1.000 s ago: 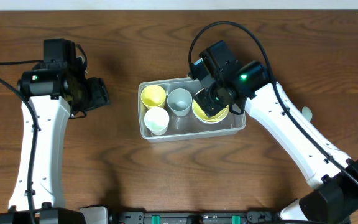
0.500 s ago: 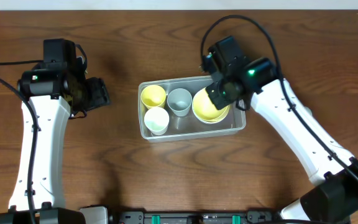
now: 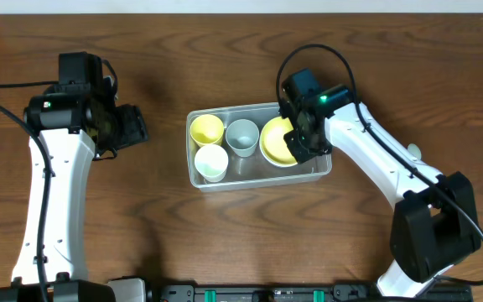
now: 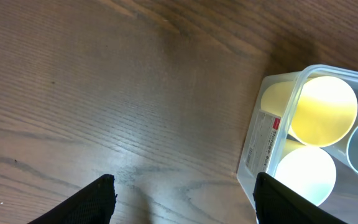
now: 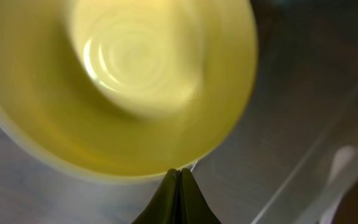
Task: Pack container
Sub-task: 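Stack the yellow bowl onto the white bowl in the container, then move the right gripper to the white fork and grasp it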
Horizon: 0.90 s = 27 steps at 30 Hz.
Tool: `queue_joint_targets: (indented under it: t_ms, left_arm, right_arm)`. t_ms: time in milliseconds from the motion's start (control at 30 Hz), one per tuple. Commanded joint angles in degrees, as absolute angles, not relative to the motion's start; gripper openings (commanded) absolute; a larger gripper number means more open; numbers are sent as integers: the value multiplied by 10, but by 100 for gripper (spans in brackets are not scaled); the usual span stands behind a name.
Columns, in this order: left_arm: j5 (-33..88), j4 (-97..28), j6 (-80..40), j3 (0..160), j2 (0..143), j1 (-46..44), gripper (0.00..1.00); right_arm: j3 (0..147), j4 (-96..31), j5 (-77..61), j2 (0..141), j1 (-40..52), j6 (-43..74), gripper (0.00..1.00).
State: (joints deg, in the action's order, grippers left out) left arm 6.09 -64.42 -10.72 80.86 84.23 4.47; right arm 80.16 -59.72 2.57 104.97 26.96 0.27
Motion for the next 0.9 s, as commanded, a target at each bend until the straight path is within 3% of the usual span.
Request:
queue_joint_targets:
  t_ms: [0,333,400,433,533,600,667,867]
  left_arm:
    - [67,-647,-112,807,843,48,72]
    - [67,-647,-112,807,843,48,72]
    - [67,-647,-112,807,843,48,72]
    - [67,-647,-112,807,843,48,72]
    - [67,-647,-112,807,843,48,72]
    - [67,-647,-112,807,843,48,72]
    - [67,-647,-112,807,843,48,72]
    - [67,-647,-113,807,843,48,72]
  right_arm:
    - [799,-589,28,1051,266,17,1]
    - [829,-561,55,1010,254,53,1]
    - [849,-563,63,980,235,73,6]
    - [860,-564,62,961,220,82,17]
    - [879,-567,62,903,162,107,80]
    - [880,-568,58,868,116,116,85]
    - [880,-582,58,848,69,106,82]
    - [867,-688,58,861,-58,-6,89]
